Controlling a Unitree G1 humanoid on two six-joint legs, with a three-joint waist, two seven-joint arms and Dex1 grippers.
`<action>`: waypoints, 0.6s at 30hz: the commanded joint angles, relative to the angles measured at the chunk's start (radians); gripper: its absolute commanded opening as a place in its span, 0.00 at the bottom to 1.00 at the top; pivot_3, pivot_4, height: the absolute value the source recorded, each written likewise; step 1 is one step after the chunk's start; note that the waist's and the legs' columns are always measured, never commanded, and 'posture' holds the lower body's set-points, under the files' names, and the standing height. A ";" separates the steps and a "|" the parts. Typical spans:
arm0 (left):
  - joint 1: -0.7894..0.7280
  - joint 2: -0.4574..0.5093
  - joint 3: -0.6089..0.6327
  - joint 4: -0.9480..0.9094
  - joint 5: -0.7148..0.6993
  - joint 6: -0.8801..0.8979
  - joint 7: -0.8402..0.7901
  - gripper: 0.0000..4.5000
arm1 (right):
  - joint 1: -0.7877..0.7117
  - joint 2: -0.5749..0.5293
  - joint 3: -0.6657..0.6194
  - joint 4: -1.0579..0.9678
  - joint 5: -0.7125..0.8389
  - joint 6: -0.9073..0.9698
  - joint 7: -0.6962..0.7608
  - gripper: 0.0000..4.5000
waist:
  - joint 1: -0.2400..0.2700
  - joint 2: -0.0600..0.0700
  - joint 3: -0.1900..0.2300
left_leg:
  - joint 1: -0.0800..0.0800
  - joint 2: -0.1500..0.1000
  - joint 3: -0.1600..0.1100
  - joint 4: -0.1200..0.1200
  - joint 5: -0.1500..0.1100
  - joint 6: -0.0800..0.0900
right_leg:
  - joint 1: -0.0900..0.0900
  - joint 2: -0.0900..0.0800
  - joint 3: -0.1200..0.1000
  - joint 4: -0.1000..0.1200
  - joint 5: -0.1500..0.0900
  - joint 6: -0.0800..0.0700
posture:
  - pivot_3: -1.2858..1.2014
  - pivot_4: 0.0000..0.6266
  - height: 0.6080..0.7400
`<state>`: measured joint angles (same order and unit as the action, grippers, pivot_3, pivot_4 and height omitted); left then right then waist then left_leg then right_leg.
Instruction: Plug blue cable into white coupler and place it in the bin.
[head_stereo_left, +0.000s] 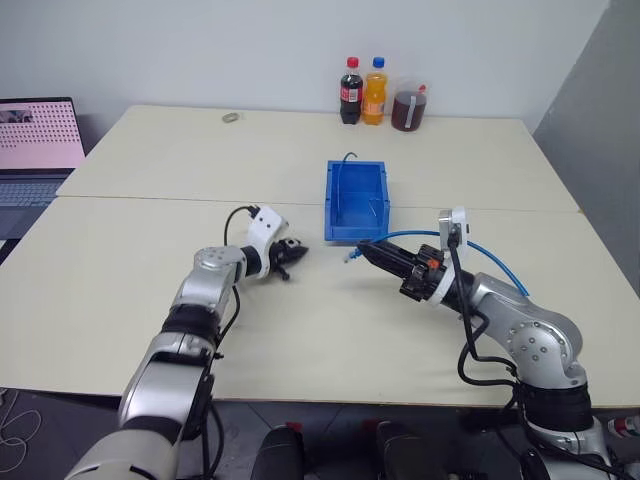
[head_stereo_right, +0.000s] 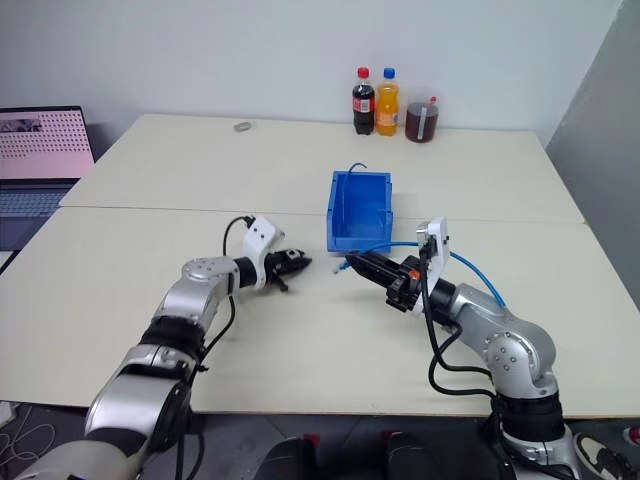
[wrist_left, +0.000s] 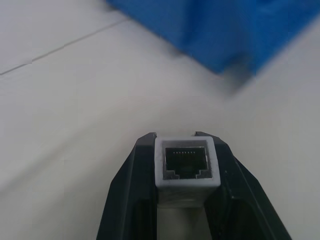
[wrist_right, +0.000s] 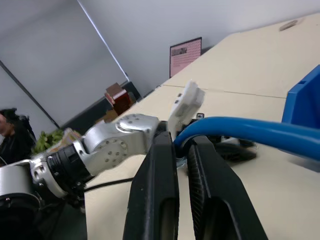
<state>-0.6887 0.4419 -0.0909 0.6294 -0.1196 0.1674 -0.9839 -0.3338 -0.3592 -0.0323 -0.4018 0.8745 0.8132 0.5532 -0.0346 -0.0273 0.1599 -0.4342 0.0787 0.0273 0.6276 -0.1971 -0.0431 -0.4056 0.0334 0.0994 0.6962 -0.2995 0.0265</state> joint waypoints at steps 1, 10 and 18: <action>0.048 0.045 -0.012 -0.214 -0.074 -0.017 -0.162 0.18 | 0.048 -0.063 0.015 -0.111 -0.024 -0.020 0.041 0.00 | 0.001 0.000 0.000 | 0.000 0.000 0.000 0.000 0.000 0.000 | 0.000 0.000 0.000 0.000 0.000 0.000 | 0.52 0.24 1.00; 0.149 0.078 -0.140 -0.426 -0.062 -0.016 -0.320 0.18 | 0.142 -0.152 0.074 -0.229 -0.094 -0.056 0.066 0.00 | 0.001 0.000 0.000 | 0.000 0.000 0.000 0.001 0.000 0.000 | 0.000 0.000 0.000 0.000 -0.003 0.005 | 0.52 0.24 1.00; 0.145 0.080 -0.235 -0.343 0.018 -0.090 -0.355 0.18 | 0.108 -0.174 0.173 -0.189 -0.248 -0.165 0.113 0.00 | 0.000 0.000 0.000 | 0.001 0.000 -0.001 0.002 0.000 0.000 | 0.000 0.000 0.001 0.000 -0.003 0.005 | 0.52 0.24 1.00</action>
<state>-0.5346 0.5216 -0.3120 0.2800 -0.1143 0.0988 -1.3247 -0.2018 -0.5348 0.1206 -0.5814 0.6624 0.6952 0.6469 -0.0346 -0.0272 0.1599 -0.4334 0.0787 0.0266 0.6292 -0.1971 -0.0428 -0.4053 0.0339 0.1001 0.6963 -0.3025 0.0314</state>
